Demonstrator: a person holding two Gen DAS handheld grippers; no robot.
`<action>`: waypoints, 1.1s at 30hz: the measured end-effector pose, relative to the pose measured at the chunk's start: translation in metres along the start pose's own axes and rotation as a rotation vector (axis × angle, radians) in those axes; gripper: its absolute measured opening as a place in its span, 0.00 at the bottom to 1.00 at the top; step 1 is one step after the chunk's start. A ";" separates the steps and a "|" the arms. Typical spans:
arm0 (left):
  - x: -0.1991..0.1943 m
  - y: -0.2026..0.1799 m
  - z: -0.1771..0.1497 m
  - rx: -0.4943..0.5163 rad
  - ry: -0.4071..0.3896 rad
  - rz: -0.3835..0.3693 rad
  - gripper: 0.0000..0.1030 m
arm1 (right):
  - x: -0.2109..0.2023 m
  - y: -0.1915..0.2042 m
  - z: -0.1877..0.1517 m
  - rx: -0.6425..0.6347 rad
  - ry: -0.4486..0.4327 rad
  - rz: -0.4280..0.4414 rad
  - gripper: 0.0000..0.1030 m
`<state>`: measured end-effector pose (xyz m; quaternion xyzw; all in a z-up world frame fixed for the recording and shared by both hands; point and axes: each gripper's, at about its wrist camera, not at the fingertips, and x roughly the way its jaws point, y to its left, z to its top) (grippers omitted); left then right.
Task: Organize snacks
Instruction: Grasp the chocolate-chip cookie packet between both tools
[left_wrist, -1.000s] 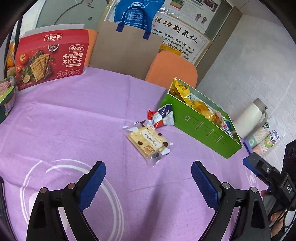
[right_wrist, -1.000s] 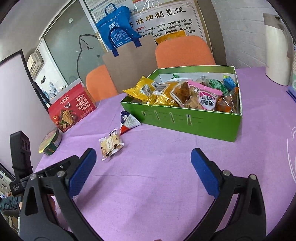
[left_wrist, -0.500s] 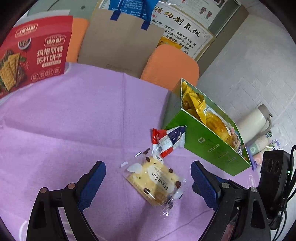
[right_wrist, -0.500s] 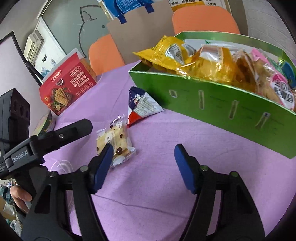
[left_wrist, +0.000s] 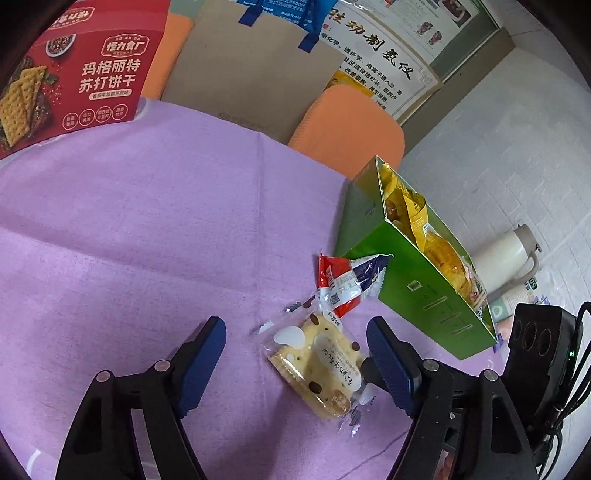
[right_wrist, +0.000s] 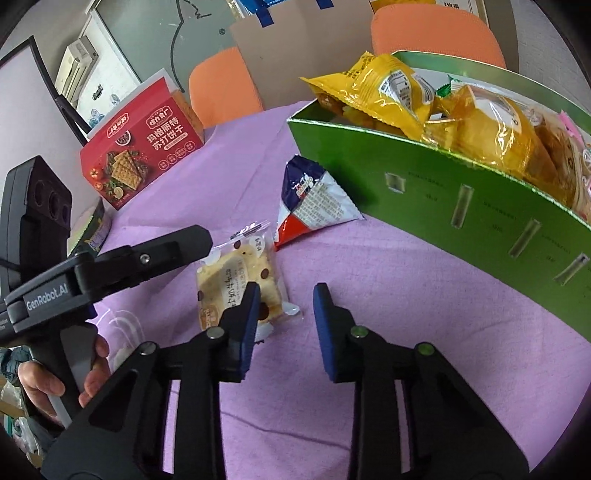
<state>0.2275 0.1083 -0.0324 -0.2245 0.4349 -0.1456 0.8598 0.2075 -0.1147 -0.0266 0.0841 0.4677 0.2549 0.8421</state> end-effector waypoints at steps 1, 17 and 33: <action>0.000 0.001 -0.001 0.004 0.000 -0.002 0.76 | 0.000 0.000 0.001 0.000 -0.001 0.002 0.30; 0.002 0.010 -0.004 -0.048 0.019 -0.052 0.41 | -0.002 -0.008 -0.003 0.044 -0.013 0.068 0.29; 0.002 0.019 -0.008 -0.121 0.041 -0.178 0.41 | -0.006 -0.014 -0.009 0.097 -0.023 0.129 0.29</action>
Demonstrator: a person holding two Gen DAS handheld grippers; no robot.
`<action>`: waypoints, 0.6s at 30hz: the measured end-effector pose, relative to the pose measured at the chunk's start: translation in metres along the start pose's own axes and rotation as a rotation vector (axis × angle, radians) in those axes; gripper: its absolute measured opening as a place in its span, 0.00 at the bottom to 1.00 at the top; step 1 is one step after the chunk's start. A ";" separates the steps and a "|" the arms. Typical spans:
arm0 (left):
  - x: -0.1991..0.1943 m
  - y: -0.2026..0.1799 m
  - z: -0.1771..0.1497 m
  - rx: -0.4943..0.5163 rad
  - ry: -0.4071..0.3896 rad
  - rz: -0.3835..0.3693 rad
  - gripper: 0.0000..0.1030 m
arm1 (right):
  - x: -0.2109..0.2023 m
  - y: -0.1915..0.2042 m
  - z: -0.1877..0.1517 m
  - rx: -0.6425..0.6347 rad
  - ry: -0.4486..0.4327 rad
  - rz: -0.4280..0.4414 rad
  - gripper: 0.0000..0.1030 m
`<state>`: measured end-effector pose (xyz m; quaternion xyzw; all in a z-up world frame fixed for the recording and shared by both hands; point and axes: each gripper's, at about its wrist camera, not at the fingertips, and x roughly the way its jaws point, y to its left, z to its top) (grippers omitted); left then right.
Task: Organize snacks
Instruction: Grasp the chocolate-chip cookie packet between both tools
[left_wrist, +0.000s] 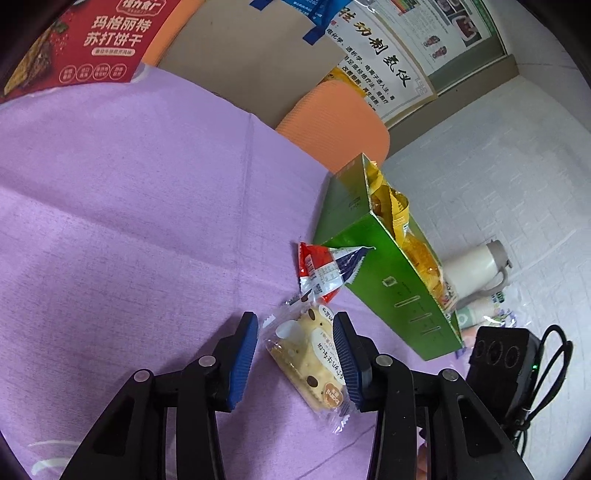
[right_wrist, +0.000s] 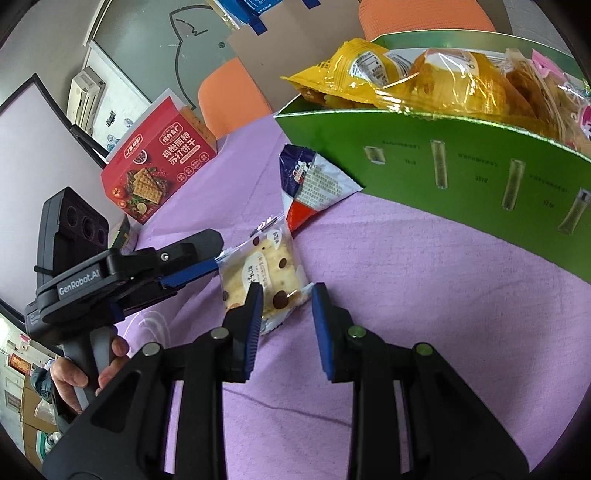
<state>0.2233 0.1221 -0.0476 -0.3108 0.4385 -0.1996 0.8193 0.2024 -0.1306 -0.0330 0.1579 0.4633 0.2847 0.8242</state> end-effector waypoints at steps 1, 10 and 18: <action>0.000 0.001 0.000 -0.010 -0.001 -0.017 0.41 | 0.000 0.000 0.000 0.000 -0.002 -0.002 0.29; 0.003 -0.005 -0.004 0.008 -0.018 0.019 0.48 | 0.003 0.001 0.000 -0.009 -0.007 -0.013 0.24; 0.005 -0.018 -0.009 0.118 -0.018 0.119 0.14 | -0.001 0.003 0.001 -0.047 -0.043 -0.068 0.20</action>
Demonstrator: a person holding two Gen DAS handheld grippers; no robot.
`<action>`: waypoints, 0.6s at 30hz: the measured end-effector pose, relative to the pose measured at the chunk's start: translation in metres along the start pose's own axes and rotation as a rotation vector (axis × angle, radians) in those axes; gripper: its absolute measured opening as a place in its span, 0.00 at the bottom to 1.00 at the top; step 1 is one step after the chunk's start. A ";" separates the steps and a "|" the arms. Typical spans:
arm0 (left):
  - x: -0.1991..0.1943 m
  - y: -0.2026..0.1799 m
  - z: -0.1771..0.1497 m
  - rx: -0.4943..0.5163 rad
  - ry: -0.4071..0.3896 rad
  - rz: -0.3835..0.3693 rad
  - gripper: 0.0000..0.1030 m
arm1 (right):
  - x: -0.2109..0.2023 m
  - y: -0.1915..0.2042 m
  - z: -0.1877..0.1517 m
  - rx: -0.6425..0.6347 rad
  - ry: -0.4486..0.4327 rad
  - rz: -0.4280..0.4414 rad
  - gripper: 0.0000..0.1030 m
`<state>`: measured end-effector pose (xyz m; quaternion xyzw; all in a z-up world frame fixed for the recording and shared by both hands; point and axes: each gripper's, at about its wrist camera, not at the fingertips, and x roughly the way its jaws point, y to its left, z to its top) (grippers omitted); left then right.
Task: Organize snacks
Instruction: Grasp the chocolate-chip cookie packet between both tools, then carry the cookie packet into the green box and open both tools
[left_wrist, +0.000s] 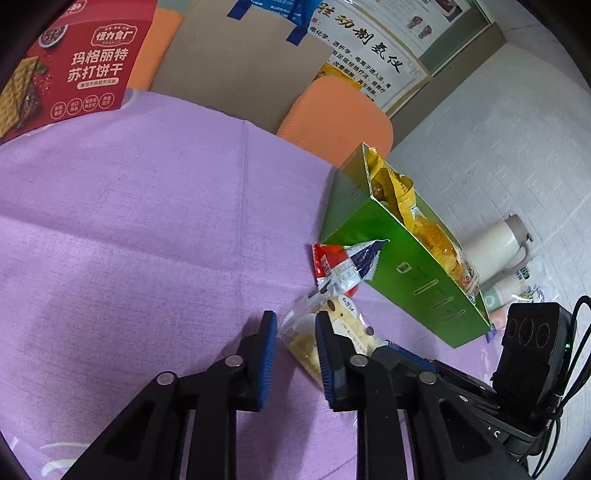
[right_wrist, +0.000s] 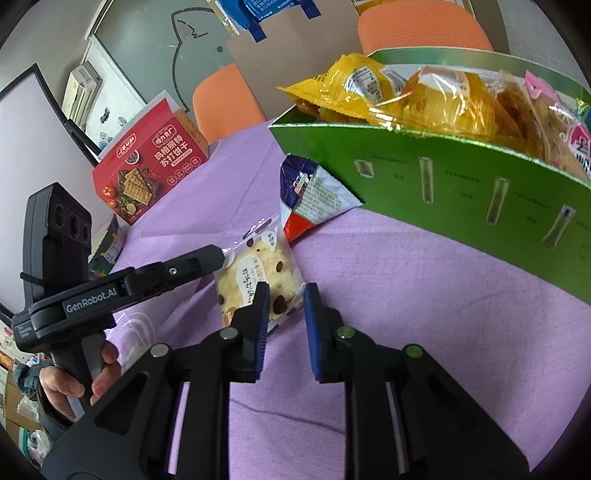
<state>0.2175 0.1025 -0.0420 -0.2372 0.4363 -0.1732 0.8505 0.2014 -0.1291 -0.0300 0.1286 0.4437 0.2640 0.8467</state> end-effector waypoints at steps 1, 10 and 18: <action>-0.002 0.001 0.000 -0.008 -0.004 -0.006 0.12 | -0.001 -0.001 0.001 0.004 -0.005 0.001 0.19; -0.034 -0.021 0.000 -0.021 -0.102 -0.009 0.09 | -0.029 0.002 0.008 -0.012 -0.087 0.059 0.16; -0.044 -0.084 0.042 0.054 -0.125 0.008 0.09 | -0.075 -0.011 0.034 0.049 -0.213 0.111 0.16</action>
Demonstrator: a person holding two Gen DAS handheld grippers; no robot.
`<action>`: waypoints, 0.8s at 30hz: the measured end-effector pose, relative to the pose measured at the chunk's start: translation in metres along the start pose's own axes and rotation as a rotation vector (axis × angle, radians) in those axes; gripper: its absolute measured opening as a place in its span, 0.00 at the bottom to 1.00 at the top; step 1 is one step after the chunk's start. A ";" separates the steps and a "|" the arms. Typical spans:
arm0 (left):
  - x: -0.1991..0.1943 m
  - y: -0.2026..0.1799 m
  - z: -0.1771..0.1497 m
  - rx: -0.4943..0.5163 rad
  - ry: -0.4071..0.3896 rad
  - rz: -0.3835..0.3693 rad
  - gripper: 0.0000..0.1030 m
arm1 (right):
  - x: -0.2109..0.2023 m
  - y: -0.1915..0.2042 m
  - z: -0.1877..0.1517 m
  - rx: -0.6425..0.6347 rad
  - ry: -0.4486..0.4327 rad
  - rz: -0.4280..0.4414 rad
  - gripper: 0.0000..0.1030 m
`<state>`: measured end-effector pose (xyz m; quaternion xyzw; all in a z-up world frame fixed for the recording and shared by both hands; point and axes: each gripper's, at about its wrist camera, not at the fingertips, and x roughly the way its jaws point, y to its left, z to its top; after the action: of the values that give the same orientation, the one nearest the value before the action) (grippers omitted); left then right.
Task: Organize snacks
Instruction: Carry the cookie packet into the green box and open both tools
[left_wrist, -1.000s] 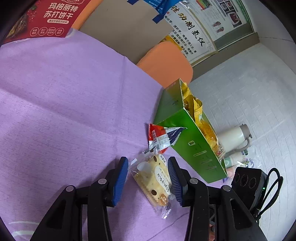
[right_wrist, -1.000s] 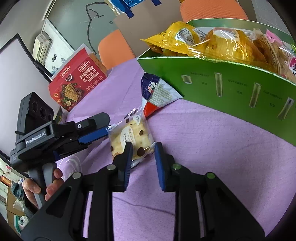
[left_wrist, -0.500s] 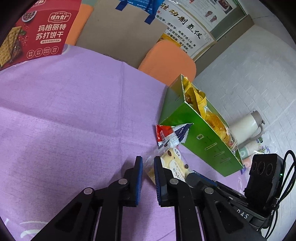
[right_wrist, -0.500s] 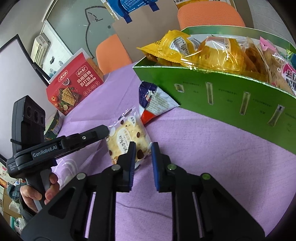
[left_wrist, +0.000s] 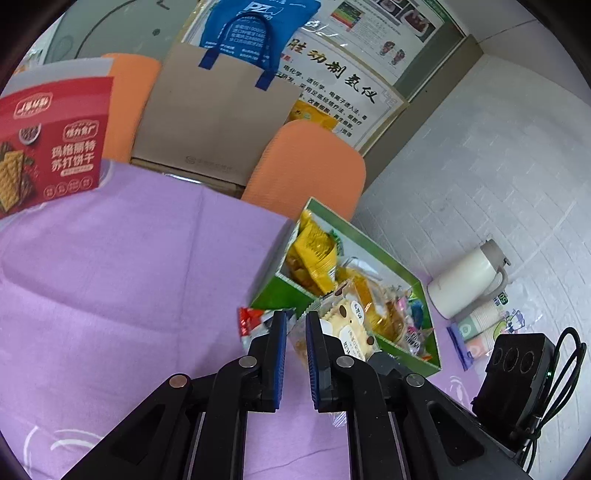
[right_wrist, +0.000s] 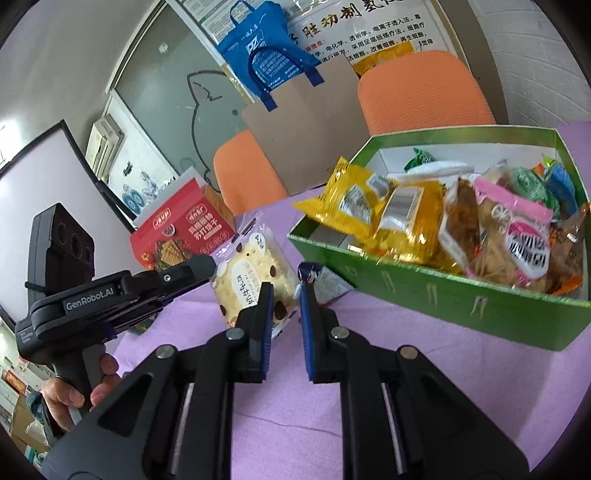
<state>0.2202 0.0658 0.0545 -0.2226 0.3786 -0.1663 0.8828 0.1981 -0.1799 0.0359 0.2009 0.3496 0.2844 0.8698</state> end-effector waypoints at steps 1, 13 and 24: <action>0.002 -0.008 0.005 0.011 -0.003 -0.007 0.09 | -0.005 -0.003 0.008 0.002 -0.016 -0.002 0.16; 0.102 -0.073 0.064 0.103 0.080 -0.025 0.09 | -0.007 -0.083 0.068 0.093 -0.120 -0.087 0.16; 0.120 -0.079 0.070 0.162 0.004 0.062 0.91 | -0.013 -0.090 0.066 0.038 -0.201 -0.225 0.61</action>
<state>0.3413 -0.0382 0.0668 -0.1386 0.3725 -0.1696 0.9018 0.2699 -0.2658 0.0372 0.2044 0.2864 0.1571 0.9228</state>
